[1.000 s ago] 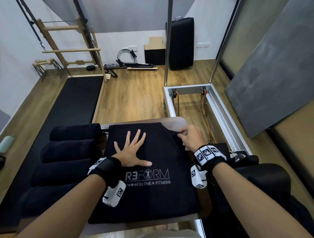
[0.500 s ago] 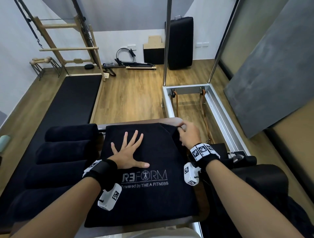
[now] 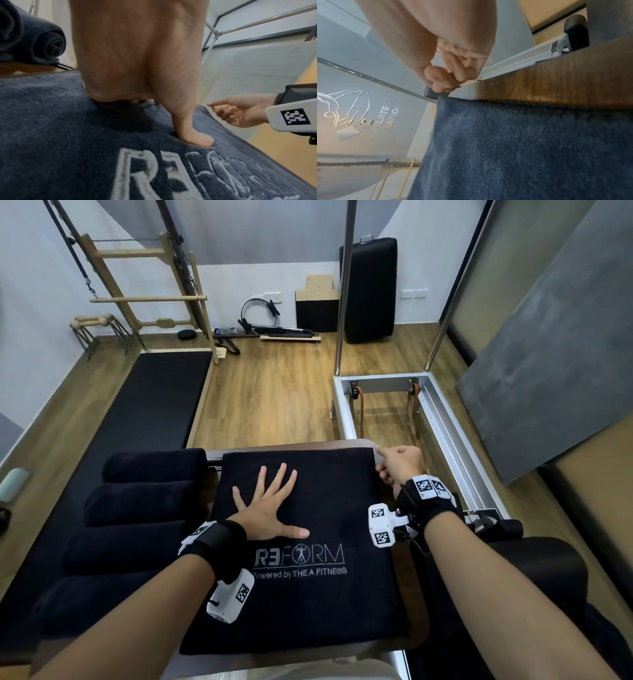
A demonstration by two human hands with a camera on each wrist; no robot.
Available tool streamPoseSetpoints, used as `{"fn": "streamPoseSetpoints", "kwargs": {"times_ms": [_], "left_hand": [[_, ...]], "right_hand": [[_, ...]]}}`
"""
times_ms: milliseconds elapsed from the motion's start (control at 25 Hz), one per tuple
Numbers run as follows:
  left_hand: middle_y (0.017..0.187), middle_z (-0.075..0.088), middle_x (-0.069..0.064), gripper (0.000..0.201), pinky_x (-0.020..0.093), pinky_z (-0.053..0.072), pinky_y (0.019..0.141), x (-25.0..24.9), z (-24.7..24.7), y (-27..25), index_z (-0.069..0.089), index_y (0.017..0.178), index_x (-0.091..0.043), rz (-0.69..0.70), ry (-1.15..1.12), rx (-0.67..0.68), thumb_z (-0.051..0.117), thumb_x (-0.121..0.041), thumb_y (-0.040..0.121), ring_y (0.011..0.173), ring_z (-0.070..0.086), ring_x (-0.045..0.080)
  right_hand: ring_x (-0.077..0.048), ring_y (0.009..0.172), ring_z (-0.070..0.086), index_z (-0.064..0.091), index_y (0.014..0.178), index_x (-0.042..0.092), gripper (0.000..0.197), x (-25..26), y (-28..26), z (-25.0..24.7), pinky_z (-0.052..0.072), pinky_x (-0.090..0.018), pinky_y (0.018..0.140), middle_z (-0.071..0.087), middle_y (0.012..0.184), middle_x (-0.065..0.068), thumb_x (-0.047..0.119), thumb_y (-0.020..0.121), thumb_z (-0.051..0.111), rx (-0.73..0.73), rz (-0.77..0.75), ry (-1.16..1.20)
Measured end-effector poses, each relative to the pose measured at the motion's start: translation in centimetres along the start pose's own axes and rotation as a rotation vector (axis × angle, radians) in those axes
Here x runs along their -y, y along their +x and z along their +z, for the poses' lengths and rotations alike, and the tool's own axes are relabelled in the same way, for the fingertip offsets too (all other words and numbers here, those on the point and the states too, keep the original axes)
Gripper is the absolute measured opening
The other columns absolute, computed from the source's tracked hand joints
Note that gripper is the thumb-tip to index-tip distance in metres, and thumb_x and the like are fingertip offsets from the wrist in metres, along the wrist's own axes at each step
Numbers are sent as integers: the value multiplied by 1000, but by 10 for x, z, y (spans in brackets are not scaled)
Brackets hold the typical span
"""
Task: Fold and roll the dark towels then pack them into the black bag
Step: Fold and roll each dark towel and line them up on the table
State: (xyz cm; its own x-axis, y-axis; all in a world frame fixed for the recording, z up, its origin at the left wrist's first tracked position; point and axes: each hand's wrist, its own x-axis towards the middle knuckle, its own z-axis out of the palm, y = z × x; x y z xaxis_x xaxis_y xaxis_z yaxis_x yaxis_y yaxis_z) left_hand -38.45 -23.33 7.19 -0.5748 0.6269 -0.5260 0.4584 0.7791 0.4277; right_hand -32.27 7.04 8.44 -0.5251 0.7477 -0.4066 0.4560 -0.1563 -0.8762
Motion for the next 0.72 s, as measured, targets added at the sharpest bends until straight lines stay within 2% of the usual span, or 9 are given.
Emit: {"fn": "streamPoseSetpoints", "kwargs": {"times_ms": [120,280,360,440,480,520,560,640,720], "left_hand": [[159,-43,-29,135,75,-29,107,0,1,-1,-20,160,-52,5,0,-14,71,-87,67,144,-51,13],[166,-35,-18,128,74,-22,113,-8,-1,-13,-12,166,-40,-1,17,-79,71,-80,76,153,-38,16],[173,-22,-9,111,70,-10,121,-12,9,-28,1,169,-31,21,63,-192,64,-73,89,159,-25,17],[175,7,1,84,60,15,128,-13,24,-52,23,167,-28,68,98,-332,59,-61,99,162,4,22],[166,26,2,70,54,30,123,-13,31,-64,36,162,-29,96,105,-412,60,-55,101,154,24,24],[150,38,-1,58,48,40,113,-11,40,-79,48,153,-30,123,112,-482,63,-50,101,140,38,21],[133,43,-4,45,43,44,103,-8,49,-94,56,141,-30,144,119,-534,66,-46,100,125,44,18],[117,44,-8,28,38,43,92,-2,66,-121,59,122,-30,164,111,-577,69,-42,98,112,48,17],[116,50,-9,23,37,43,90,5,82,-146,60,116,-27,167,82,-582,70,-39,98,111,52,17]], "right_hand": [[-16,37,50,60,76,11,26,-1,-5,-6,37,-23,39,65,53,-10,24,93,74,-48,-20,-3],[-22,38,54,63,91,5,14,-7,-39,-9,38,-23,37,68,61,-17,17,96,69,146,-19,2],[-25,40,59,64,94,3,11,-17,-66,-11,43,-24,37,70,64,-19,12,97,68,283,-41,-15],[-28,45,63,66,95,-2,8,-36,-97,-15,46,-26,38,70,66,-20,6,95,69,377,-125,-61],[-29,47,63,66,93,-2,6,-46,-110,-18,48,-27,39,70,66,-19,2,94,70,404,-187,-98],[-30,50,64,68,89,0,4,-58,-125,-22,49,-28,41,70,66,-17,-1,92,72,422,-253,-139],[-30,54,65,71,85,5,8,-70,-141,-26,52,-29,44,71,66,-14,-1,89,75,422,-326,-207],[-23,59,66,75,77,18,16,-93,-167,-39,56,-33,55,71,65,-1,5,83,82,356,-516,-421],[-14,63,62,75,76,25,16,-112,-192,-51,56,-36,64,67,68,7,13,79,85,289,-672,-591]]}}
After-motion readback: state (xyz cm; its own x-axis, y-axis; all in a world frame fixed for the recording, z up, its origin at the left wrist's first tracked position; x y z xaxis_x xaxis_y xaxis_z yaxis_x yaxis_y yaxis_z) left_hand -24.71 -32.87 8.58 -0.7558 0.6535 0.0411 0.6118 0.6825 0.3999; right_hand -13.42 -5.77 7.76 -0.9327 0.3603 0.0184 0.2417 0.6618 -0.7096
